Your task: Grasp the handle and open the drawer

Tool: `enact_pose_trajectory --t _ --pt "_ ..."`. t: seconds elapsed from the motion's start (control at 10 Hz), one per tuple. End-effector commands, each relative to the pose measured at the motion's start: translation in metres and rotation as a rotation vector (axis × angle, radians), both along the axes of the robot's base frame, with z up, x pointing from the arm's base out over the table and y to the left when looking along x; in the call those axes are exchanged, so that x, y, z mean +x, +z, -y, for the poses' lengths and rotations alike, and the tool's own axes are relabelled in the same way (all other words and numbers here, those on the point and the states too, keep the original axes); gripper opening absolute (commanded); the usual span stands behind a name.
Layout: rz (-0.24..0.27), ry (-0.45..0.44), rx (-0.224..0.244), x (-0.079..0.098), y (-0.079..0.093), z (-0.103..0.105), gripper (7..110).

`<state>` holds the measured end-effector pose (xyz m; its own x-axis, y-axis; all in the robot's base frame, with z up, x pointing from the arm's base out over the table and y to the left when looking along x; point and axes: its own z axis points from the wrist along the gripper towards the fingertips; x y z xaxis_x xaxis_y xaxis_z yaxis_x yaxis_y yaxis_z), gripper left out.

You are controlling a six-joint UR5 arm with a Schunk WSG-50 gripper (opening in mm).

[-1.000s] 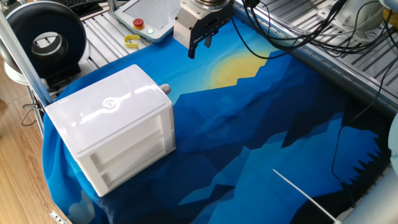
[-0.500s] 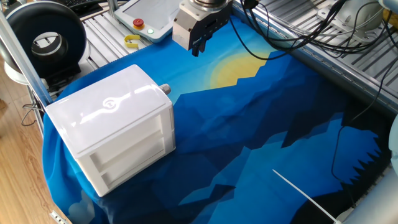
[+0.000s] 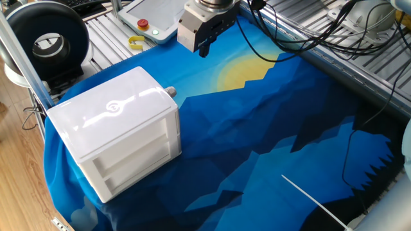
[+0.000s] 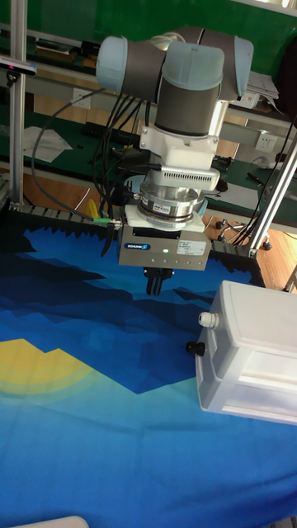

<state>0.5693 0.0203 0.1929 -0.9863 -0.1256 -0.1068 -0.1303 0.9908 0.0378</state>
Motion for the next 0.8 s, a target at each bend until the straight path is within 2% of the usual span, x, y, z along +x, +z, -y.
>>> enact_pose_trajectory --t 0.0,0.1,0.2,0.4,0.5,0.7 --pt "0.007 0.028 -0.011 0.001 0.002 0.002 7" --pt "-0.020 0.076 -0.044 -0.006 0.003 0.010 7" --pt "-0.016 0.126 -0.053 -0.006 0.005 0.011 7" --pt "0.049 0.201 -0.158 0.011 0.012 0.032 7" --pt "0.100 0.251 -0.145 0.022 0.015 0.025 7" --pt "0.082 0.454 0.003 0.008 0.013 -0.019 7"
